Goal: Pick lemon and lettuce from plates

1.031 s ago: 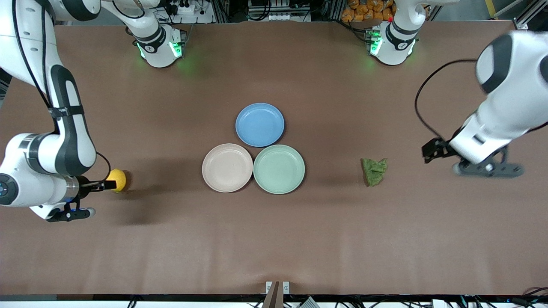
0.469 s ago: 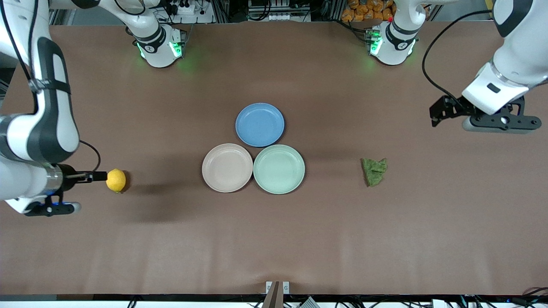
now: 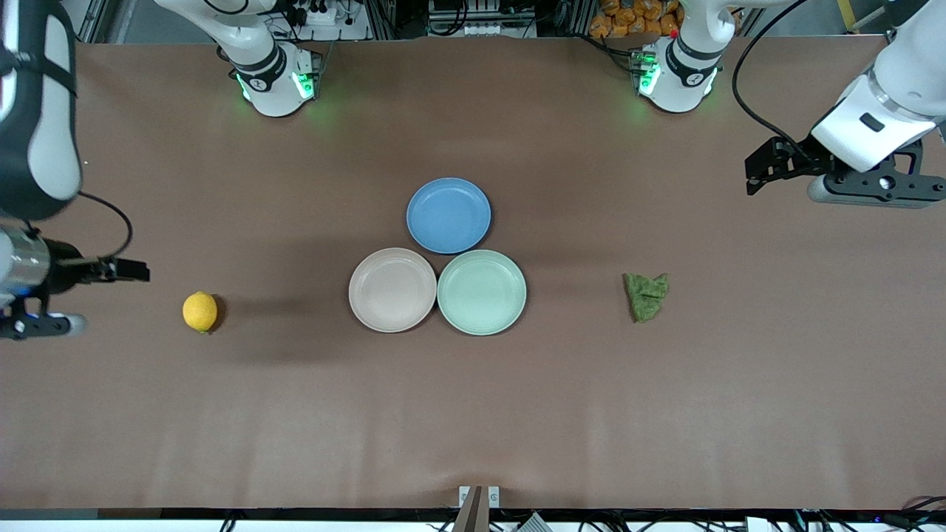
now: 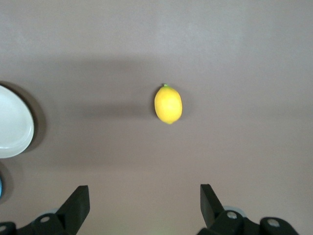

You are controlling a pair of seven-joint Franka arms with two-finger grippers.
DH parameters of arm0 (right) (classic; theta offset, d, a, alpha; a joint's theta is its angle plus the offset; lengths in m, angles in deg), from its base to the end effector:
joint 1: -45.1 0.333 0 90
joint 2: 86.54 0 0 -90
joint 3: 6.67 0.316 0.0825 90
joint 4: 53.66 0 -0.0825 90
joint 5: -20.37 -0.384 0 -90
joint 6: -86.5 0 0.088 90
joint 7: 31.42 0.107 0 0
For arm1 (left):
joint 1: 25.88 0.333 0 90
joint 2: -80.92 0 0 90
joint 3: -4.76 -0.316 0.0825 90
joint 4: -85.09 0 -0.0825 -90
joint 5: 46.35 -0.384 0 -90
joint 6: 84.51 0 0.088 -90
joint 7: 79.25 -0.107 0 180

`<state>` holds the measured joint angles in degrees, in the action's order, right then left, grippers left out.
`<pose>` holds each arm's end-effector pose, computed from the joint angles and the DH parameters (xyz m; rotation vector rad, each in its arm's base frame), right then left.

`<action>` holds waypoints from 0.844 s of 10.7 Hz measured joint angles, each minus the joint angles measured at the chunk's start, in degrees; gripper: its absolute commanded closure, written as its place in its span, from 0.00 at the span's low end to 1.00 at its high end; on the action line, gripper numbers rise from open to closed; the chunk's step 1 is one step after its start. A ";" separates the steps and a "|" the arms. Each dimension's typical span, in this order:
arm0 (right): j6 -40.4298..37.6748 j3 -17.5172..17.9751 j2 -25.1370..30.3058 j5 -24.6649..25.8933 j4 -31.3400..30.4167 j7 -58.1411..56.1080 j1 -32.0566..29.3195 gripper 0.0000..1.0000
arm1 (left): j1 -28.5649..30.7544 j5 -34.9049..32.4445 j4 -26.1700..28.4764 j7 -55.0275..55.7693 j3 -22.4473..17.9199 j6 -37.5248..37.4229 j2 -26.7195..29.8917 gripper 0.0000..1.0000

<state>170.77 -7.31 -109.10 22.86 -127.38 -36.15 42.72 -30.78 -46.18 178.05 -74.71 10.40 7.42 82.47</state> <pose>0.6509 -0.0380 0.5103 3.0902 0.0471 -0.3293 0.5394 -0.1014 0.6179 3.1358 -0.1642 0.0139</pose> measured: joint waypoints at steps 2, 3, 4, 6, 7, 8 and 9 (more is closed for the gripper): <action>-3.47 -0.29 3.32 0.00 0.04 0.01 -0.08 0.00 | 0.21 0.08 -0.05 0.00 0.00 -0.42 -0.07 0.00; -5.61 -0.40 5.09 0.00 0.06 0.19 -0.10 0.00 | 0.20 0.10 -0.13 0.00 0.07 -0.42 -0.07 0.00; -7.66 -0.45 6.90 0.00 0.06 0.65 -0.10 0.00 | 0.19 0.10 -0.22 0.00 0.15 -0.45 -0.05 0.00; -9.59 -0.47 9.42 0.00 -0.11 1.09 -0.10 0.00 | 0.15 0.10 -0.25 0.00 0.24 -0.57 -0.06 0.00; -9.63 -0.47 9.84 0.00 -0.41 1.12 -0.09 0.00 | 0.11 0.10 -0.25 0.00 0.28 -0.59 -0.06 0.00; -9.54 -0.47 9.86 0.00 -0.94 1.23 -0.09 0.00 | 0.11 0.10 -0.25 0.00 0.28 -0.61 -0.06 0.00; -9.04 -0.50 9.86 0.00 -1.59 1.31 0.00 0.00 | 0.12 0.10 -0.26 0.00 0.28 -0.61 -0.06 0.00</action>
<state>161.73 -7.81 -99.24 22.86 -128.97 -34.84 42.72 -30.65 -46.09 177.79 -74.71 10.69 6.81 82.41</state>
